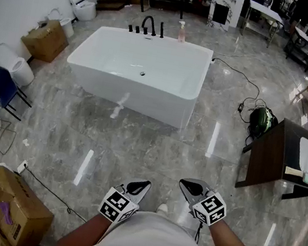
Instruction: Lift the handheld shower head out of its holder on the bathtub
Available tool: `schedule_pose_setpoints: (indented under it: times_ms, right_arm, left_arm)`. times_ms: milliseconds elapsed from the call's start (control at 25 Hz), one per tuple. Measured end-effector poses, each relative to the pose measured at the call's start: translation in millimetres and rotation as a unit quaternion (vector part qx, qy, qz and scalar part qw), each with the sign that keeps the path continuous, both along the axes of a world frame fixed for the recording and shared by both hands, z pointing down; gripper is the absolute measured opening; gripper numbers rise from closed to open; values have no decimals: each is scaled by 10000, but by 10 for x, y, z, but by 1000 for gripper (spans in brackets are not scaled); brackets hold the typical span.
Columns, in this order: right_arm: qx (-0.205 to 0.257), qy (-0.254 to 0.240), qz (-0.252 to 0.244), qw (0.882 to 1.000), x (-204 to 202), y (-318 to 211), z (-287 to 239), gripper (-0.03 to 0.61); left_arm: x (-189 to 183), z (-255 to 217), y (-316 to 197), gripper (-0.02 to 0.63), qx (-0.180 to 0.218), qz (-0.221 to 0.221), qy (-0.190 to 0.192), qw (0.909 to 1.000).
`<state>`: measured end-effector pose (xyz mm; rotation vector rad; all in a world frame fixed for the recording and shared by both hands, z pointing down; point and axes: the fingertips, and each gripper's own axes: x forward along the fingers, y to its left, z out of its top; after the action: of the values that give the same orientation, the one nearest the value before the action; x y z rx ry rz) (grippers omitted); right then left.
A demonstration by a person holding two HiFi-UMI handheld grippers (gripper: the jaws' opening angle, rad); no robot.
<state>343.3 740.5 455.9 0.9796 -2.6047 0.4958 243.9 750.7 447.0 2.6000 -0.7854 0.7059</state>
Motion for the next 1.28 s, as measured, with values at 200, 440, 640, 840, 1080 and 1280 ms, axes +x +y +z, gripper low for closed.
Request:
schedule_pose_setpoints:
  times_ms: [200, 440, 640, 840, 1080, 1280]
  right_arm:
    - [-23, -33, 110, 9999, 91, 81, 4, 12]
    - [-15, -35, 133, 9999, 250, 83, 43, 12]
    - [163, -27, 165, 9997, 300, -102, 38, 49]
    - [281, -55, 377, 9989, 298, -547, -31, 173]
    - [512, -1, 843, 9951, 267, -1340, -119, 298]
    - [610, 173, 1036, 9926, 121, -2063, -236, 348]
  left_arm:
    - [95, -31, 73, 6, 61, 146, -42, 9999]
    - [147, -29, 64, 6, 51, 68, -74, 9999]
    - [125, -41, -30, 6, -8, -60, 26, 10000]
    - [41, -50, -298, 6, -97, -88, 153, 9998]
    - [-74, 27, -951, 6, -146, 52, 332, 9993]
    - [-222, -89, -1606, 6, -56, 260, 433, 9987]
